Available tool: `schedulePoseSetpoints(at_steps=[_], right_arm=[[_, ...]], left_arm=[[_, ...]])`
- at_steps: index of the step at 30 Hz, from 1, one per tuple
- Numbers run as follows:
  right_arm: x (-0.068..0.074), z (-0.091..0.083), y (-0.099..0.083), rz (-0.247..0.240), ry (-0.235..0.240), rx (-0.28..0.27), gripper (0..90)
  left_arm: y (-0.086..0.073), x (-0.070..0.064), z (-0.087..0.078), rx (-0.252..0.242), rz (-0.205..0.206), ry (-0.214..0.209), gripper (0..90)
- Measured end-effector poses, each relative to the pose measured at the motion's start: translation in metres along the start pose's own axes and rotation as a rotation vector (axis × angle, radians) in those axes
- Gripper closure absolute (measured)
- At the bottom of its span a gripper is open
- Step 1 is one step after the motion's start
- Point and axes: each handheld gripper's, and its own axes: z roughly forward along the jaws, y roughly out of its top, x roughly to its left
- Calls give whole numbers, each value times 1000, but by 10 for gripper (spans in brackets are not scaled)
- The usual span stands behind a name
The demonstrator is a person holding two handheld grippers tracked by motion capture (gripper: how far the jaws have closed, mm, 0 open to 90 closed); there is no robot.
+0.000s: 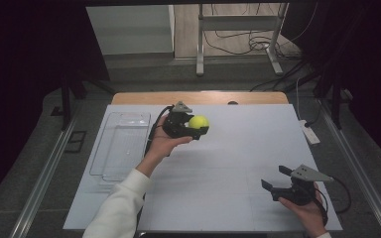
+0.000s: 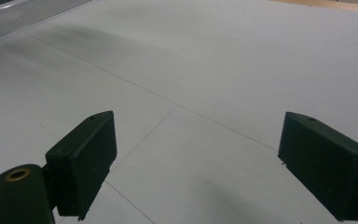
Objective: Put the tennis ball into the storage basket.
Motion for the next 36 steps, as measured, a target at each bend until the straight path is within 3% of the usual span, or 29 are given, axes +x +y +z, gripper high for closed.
schedulePoseSetpoints(at_steps=[36], right_arm=[[0,0,0,0,-3,1,120]], left_arm=[[-2,8,-21,-55,-12,37,271]])
